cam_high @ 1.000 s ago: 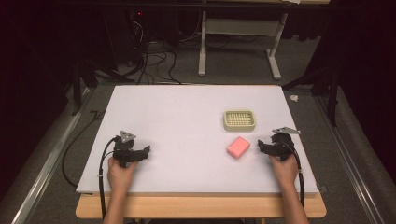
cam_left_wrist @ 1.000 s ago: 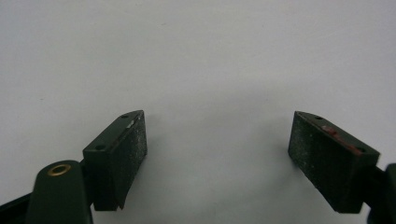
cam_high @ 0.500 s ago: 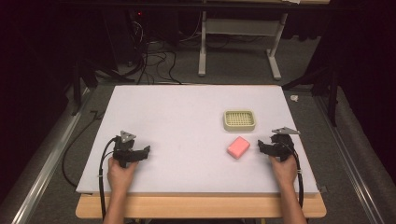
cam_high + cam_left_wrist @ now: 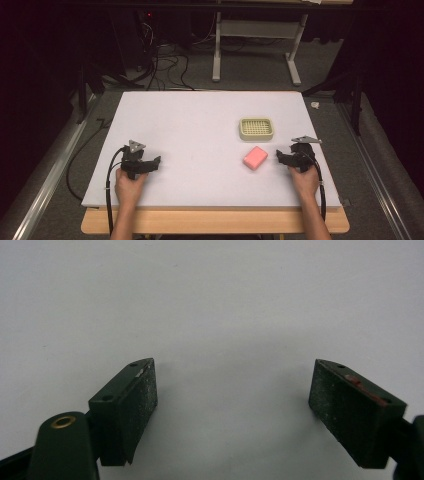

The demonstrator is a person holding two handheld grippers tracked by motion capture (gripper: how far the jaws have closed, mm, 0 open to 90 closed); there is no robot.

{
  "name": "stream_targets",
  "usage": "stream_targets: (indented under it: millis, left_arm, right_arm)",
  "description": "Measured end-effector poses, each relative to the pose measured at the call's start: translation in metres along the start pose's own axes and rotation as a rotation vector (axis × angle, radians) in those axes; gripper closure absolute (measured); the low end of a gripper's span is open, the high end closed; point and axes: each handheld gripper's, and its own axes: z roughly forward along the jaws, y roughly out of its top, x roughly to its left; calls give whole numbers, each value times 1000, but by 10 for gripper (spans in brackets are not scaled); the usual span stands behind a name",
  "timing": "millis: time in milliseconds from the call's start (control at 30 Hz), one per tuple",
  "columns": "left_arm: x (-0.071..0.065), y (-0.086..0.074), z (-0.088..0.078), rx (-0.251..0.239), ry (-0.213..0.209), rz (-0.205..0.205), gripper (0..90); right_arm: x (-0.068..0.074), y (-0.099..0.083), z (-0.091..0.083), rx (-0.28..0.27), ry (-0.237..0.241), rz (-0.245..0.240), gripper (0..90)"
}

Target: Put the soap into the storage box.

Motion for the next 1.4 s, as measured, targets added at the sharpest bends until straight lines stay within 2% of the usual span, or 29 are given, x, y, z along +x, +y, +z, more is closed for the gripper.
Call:
stream_targets:
  millis: [200,500,800,1067,1400]
  left_arm:
    - [0,0,0,0,0,-1,201]
    - [0,0,0,3,-1,2,201]
    - [0,0,0,3,-1,2,200]
    - [0,0,0,3,-1,2,200]
    - [0,0,0,3,-1,2,200]
  right_arm:
    - [0,1,0,6,-10,1,223]
    - [1,1,-2,25,1,22,194]
    - [5,2,-17,-34,53,18,178]
    - [13,1,-25,-55,96,11,168]
    - [26,-2,-31,-50,137,-9,157]
